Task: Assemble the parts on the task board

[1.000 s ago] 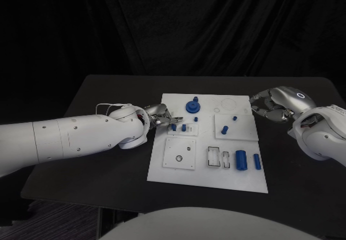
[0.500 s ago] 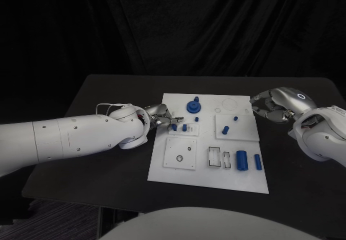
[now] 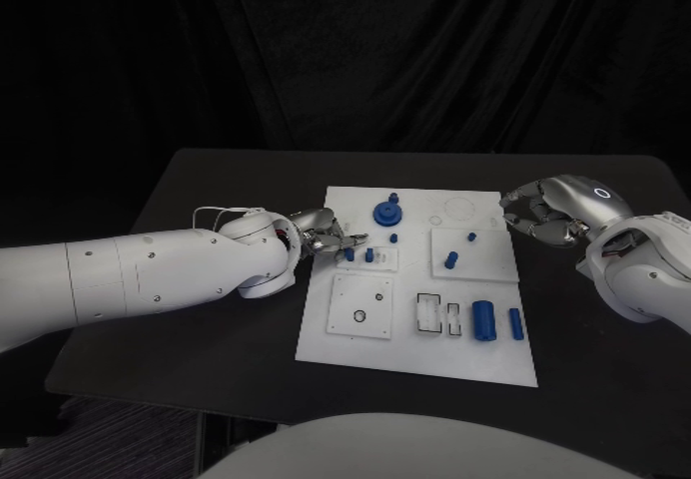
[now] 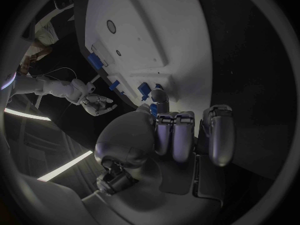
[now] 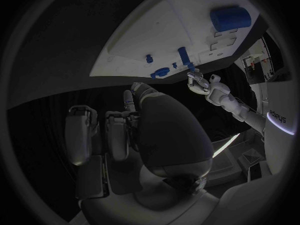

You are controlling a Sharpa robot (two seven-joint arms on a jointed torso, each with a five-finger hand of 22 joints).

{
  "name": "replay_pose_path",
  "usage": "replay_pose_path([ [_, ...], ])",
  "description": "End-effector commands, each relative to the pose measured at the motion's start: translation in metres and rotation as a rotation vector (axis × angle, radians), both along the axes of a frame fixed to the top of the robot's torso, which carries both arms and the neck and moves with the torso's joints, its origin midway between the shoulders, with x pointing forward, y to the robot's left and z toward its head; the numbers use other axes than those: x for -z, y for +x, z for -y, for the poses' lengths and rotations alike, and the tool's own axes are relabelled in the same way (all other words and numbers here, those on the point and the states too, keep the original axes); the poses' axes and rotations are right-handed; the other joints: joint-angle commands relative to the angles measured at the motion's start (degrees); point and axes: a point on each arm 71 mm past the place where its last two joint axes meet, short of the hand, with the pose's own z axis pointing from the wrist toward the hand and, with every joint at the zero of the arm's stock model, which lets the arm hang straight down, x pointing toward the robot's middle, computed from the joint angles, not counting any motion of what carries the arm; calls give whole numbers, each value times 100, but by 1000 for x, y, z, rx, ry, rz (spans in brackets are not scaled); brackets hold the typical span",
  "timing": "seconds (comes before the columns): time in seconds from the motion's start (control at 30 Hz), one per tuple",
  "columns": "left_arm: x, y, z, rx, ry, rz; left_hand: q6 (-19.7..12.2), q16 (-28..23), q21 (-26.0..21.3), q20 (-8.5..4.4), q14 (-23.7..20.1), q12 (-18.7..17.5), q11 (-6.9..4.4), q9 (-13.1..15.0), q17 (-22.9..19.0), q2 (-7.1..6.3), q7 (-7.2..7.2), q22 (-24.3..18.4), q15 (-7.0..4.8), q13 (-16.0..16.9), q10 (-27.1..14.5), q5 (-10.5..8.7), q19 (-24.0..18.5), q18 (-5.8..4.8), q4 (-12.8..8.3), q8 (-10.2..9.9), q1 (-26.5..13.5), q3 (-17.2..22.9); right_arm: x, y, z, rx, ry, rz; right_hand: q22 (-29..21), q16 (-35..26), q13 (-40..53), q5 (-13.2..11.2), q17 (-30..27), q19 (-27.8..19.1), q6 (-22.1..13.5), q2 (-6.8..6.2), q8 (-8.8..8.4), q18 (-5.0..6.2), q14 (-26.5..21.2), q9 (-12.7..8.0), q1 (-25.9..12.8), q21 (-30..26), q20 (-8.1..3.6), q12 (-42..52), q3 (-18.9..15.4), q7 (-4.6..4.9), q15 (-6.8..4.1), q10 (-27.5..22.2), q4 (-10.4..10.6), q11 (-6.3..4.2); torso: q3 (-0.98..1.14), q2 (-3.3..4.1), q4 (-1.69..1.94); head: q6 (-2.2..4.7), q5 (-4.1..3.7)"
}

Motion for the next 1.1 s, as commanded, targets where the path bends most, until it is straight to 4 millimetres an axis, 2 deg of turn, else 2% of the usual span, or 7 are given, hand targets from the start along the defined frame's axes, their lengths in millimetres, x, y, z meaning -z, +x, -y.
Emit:
replay_pose_path([
  [0.03, 1, -1, 1, -9, -4, -3, 38, 15, 43, -53, 605, -24, -41, 287, 1506, 36, -5, 1253, -51, 1490, 603, 36, 230, 26, 9, -11, 46, 26, 2, 0, 0, 6, -5, -9, 1279, -4, 1172, 36, 1444, 283, 51, 17, -28, 36, 564, -5, -35, -10, -41, -15, 41, 4, -33, 293, -6, -17, -5, 8, -11, -1, 4],
  [0.13, 1, -1, 0, -14, -2, -5, 19, 15, 43, -57, 605, -24, -45, 271, 1506, 37, -9, 1253, -55, 1490, 603, 45, 231, 26, 9, -74, 47, 27, 2, 0, 0, 6, -5, -9, 1279, -4, 1172, 36, 1444, 283, 51, 17, -28, 36, 564, -5, -35, -10, -41, -15, 41, 4, -33, 293, -6, -17, -5, 8, -6, -1, 3],
  [0.27, 1, -1, 0, -23, 8, -13, -113, 15, 41, -69, 605, -24, -58, 179, 1506, 35, -23, 1252, -68, 1490, 603, 92, 233, 27, 2, -457, 75, 42, 2, 0, 0, 6, -6, -10, 1279, -4, 1172, 36, 1444, 283, 51, 17, -28, 36, 564, -5, -35, -10, -41, -15, 41, 4, -33, 293, -6, -17, -4, 5, -3, -1, -4],
  [0.37, 2, -1, -1, -31, 14, -19, -153, 15, 41, -75, 605, -24, -63, 145, 1506, 30, -27, 1252, -73, 1490, 603, 102, 234, 27, -2, -579, 94, 51, 2, 0, 0, 6, -6, -11, 1279, -4, 1172, 36, 1444, 283, 51, 17, -28, 36, 564, -5, -35, -10, -41, -15, 41, 4, -33, 293, -6, -17, 0, 4, -5, -1, -9],
  [0.63, 2, -1, -2, -44, 17, -17, -189, 15, 19, -79, 605, -24, -65, 118, 1506, 33, -28, 1244, -76, 1490, 603, 108, 224, 32, -1, -677, 106, 61, 2, -1, 0, 7, -7, -12, 1279, -4, 1172, 36, 1444, 283, 51, 17, -28, 36, 564, -5, -35, -10, -41, -15, 41, 4, -33, 293, -6, -17, -3, 3, -13, -1, -2],
  [1.1, 2, 0, -4, -52, 13, -9, -213, 15, 7, -85, 605, -24, -66, 98, 1506, 22, -24, 1240, -80, 1490, 603, 120, 220, 34, -2, -722, 137, 77, 2, -1, 1, 8, -7, -12, 1279, -4, 1172, 36, 1444, 283, 51, 17, -28, 36, 564, -5, -35, -10, -41, -15, 41, 4, -33, 293, -6, -17, -1, 5, -8, -1, -3],
])
